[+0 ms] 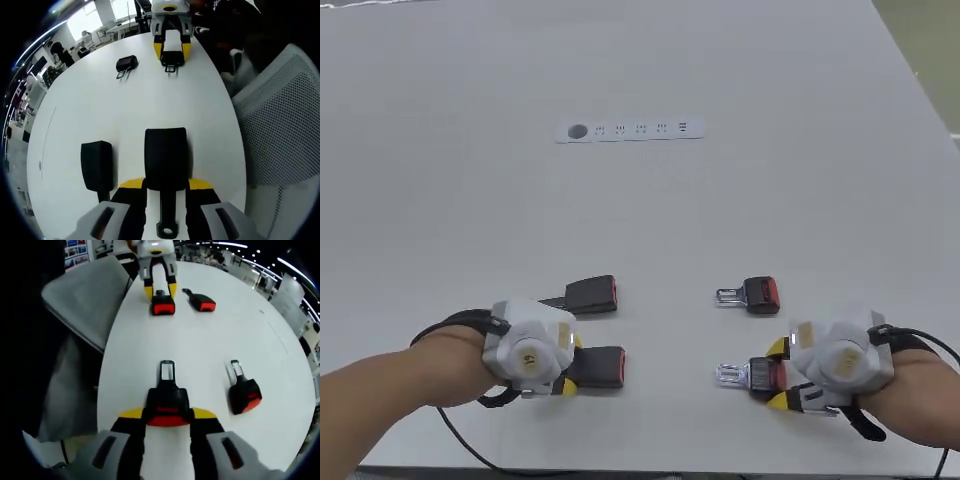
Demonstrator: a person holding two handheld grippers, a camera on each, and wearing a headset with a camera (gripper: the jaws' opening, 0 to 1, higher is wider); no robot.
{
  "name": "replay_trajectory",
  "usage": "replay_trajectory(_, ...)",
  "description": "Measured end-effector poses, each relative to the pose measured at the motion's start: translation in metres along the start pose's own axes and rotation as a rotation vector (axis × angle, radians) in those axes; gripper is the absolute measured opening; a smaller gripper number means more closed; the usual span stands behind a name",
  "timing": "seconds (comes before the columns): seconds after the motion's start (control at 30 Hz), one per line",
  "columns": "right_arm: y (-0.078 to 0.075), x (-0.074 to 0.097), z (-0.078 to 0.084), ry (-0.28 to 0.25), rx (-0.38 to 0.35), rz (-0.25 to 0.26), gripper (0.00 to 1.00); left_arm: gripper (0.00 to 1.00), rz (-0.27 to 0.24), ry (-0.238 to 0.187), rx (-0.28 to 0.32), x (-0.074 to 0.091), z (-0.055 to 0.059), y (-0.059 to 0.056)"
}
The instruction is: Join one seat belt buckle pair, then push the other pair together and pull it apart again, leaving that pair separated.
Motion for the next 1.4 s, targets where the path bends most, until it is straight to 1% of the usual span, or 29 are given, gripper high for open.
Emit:
replay_trajectory(0.23,0.0,-0.001,0.0,0.0,0.001,-0.004,0.34,0.3,0.007,0.016,-0.012,-0.001,0.001,0.0)
replay_trajectory(0.4,0.0,-0.001,-0.001,0.003,-0.001,-0.003,0.34,0.3,0.009,0.018,-0.015,-0.001,0.001,0.0)
replay_trajectory(0.77,0.002,-0.006,-0.012,-0.009,-0.004,-0.002,0.34,0.3,0.005,0.024,-0.018,-0.001,0.001,0.0)
replay_trajectory(0.9,0.003,-0.01,-0.022,-0.026,-0.019,-0.006,0.34,0.3,0.003,0.025,-0.019,-0.001,0.001,-0.001)
replay_trajectory(1.0,0.005,-0.015,-0.031,-0.033,-0.017,-0.007,0.34,0.3,0.003,0.027,-0.02,-0.001,0.001,-0.001)
replay_trajectory(1.23,0.008,-0.03,-0.061,-0.05,0.003,-0.015,0.34,0.3,0.0,0.03,-0.021,-0.001,0.001,-0.001)
replay_trajectory(1.4,0.008,-0.036,-0.072,-0.058,0.003,-0.007,0.34,0.3,0.0,0.034,-0.023,-0.001,0.001,-0.001)
Point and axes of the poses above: the centre of the closed fingertips' face, and the gripper's own axes: x roughly backward along the fingers, y roughly to its left, z roughly out of its underside, the point moved 3 cm from there along x, roughly backward along the fingers, and after that the axes turned 3 degrees about y, right-handed, at the moved point
